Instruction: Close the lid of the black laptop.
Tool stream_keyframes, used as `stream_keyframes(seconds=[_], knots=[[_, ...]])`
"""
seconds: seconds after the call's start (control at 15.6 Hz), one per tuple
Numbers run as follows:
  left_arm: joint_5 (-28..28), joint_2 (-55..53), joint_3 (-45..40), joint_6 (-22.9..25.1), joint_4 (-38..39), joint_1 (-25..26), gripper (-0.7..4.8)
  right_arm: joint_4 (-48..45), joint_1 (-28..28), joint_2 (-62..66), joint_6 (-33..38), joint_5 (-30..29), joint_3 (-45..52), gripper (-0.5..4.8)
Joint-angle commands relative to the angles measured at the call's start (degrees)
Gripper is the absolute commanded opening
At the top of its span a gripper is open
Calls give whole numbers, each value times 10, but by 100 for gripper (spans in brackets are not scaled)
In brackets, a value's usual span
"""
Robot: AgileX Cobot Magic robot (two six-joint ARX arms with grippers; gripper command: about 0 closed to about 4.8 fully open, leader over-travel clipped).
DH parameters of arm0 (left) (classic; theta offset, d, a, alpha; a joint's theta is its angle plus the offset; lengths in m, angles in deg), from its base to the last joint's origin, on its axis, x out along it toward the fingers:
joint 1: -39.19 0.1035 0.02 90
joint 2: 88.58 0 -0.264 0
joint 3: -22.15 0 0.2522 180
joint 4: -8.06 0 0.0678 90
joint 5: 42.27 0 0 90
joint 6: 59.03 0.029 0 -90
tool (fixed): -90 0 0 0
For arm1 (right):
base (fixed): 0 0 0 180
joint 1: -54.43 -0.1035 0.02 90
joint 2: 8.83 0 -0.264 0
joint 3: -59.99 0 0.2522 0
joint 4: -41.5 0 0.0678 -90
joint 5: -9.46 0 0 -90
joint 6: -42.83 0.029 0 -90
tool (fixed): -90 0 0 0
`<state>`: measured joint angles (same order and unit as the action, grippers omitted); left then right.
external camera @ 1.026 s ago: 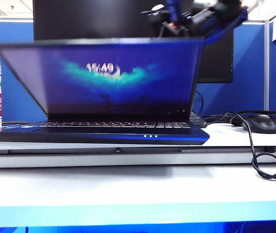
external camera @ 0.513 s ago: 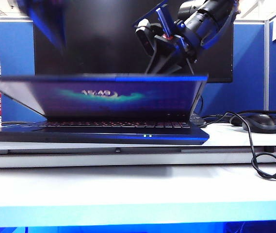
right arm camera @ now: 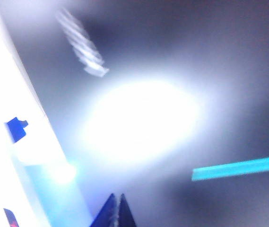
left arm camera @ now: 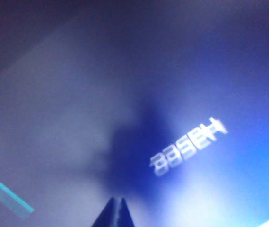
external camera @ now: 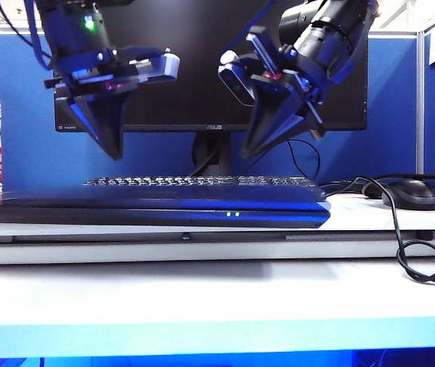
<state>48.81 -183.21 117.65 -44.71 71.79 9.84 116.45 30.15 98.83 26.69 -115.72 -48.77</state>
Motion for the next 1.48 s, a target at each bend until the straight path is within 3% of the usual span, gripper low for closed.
stream_keyframes(seconds=[0.06, 0.38, 0.64, 0.83, 0.96, 1.03, 1.22, 1.35, 1.48], knots=[[2, 2, -6, 0, -9, 0, -4, 0, -1, -2, 3, 7, -2, -6], [2, 37, -6, -18, -37, 0, -4, -50, 0, -70, 11, 7, -2, -6], [-50, 244, -7, -113, -178, -1, -4, -142, 1, -236, 24, 63, -2, -6], [-54, 416, -33, -115, -295, -1, -4, -196, 1, -364, 41, 112, -1, -6], [-49, 516, -79, -115, -294, -1, -4, -206, 0, -426, 42, 113, 11, -6], [-49, 574, -127, -120, -298, -1, -4, -235, 0, -466, 49, 113, 49, -6], [-29, 736, -252, -198, -305, -1, -4, -339, 0, -600, 99, 146, 222, -6], [17, 824, -308, -197, -303, -1, -4, -418, 0, -691, 134, 160, 340, -6], [28, 879, -357, -204, -304, -1, -4, -505, 0, -787, 178, 178, 450, -6]])
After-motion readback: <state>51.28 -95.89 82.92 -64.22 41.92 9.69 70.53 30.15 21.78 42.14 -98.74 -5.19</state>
